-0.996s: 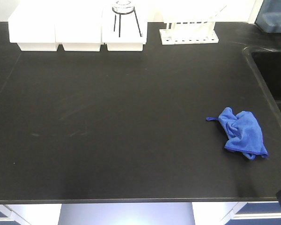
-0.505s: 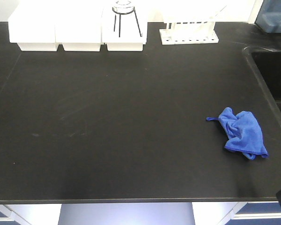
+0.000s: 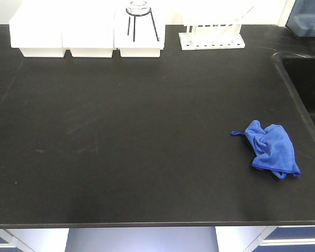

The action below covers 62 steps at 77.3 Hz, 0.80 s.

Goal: Wipe right workspace with blue cloth
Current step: 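Lower the right gripper over the blue cloth on the bench, then close the right gripper on the blue cloth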

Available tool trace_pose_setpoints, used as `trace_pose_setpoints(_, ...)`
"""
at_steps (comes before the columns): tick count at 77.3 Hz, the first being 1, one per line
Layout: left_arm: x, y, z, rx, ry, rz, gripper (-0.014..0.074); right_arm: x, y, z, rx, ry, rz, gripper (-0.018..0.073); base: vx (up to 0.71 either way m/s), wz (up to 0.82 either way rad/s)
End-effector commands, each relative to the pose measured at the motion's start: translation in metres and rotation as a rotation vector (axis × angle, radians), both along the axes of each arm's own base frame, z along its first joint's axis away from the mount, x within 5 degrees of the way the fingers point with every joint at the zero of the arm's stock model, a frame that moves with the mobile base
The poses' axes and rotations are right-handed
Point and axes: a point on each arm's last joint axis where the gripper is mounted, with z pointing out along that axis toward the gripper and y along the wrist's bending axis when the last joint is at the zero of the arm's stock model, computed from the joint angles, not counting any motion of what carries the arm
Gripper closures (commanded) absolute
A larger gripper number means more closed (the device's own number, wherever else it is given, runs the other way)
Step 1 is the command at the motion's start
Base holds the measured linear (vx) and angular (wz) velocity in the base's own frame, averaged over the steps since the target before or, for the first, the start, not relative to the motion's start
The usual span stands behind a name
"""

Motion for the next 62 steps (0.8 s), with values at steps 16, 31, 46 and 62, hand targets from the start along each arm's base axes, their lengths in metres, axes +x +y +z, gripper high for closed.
trace_pose_setpoints(16,-0.001,0.001,0.017,-0.014,-0.119,0.008,0.0603,0.085,0.005,0.06,0.002,0.49,0.036,0.0566,0.0,0.0)
trace_pose_setpoints(31,-0.001,0.001,0.017,-0.014,-0.119,0.008,0.0603,0.134,0.007,0.044,-0.003,0.66,0.038,0.0566,0.0,0.0)
trace_pose_setpoints(46,-0.001,0.001,0.017,-0.014,-0.119,0.008,0.0603,0.16,0.008,0.015,-0.001,0.854,0.041,0.0552,0.0,0.0)
trace_pose_setpoints(62,-0.001,0.001,0.017,-0.014,-0.119,0.008,0.0603,0.17,0.007,0.002,-0.027,0.932,0.038,0.0419,0.0,0.0)
